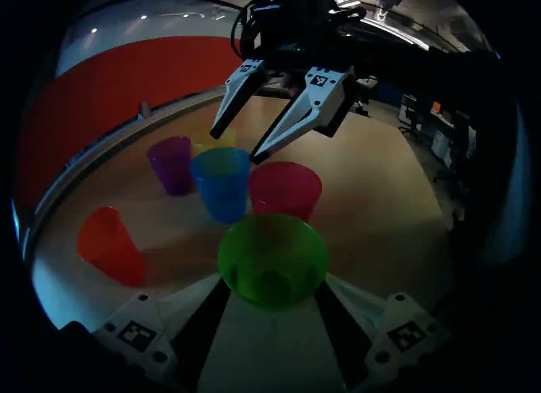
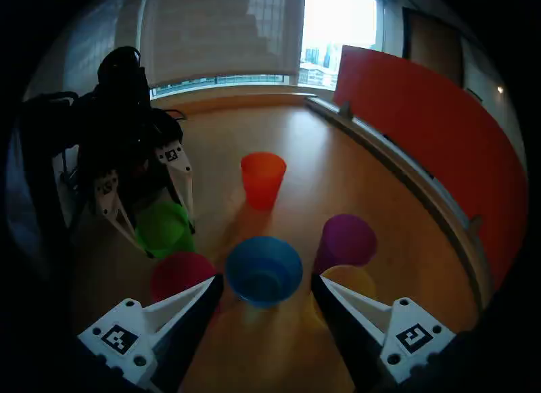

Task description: Pour water

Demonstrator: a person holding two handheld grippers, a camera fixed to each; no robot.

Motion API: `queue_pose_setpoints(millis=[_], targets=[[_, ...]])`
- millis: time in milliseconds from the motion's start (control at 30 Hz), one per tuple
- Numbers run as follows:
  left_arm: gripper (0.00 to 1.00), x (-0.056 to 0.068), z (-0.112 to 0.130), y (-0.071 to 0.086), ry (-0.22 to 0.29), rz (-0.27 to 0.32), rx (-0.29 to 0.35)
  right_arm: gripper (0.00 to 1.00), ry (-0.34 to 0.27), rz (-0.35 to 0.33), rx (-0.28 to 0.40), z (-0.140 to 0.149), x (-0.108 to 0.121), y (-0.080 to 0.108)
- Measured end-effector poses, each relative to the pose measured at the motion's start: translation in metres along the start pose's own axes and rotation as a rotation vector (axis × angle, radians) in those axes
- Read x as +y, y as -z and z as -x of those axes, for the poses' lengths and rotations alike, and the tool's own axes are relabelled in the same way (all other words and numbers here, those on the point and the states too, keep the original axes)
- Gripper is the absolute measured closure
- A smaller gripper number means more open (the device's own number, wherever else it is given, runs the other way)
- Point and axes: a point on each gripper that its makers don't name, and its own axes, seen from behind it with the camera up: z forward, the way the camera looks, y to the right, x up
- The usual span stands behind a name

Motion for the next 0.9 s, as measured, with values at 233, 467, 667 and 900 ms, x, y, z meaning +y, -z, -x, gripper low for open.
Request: queue_pose_setpoints(millis=[233,467,667,900], targets=[[0.2,0.0,0.0,0.002,-0.006,-0.004,0.003,0.0,0.003,-0.001,-0.007,0.0,0.0,-0.003],[0.19,-0.001,0.0,0.005,-0.008,-0.008,0.007,0.0,0.0,-0.006,-0.01,-0.001,-0.001,-0.008],[0.19,-0.001,0.0,0.007,-0.011,-0.009,0.008,0.01,-0.007,-0.014,-0.008,-0.002,-0.003,-0.01],[0.19,-0.001,0.0,0.008,-0.015,-0.012,0.012,0.0,-0.014,-0.024,-0.01,-0.003,-0.007,-0.012]])
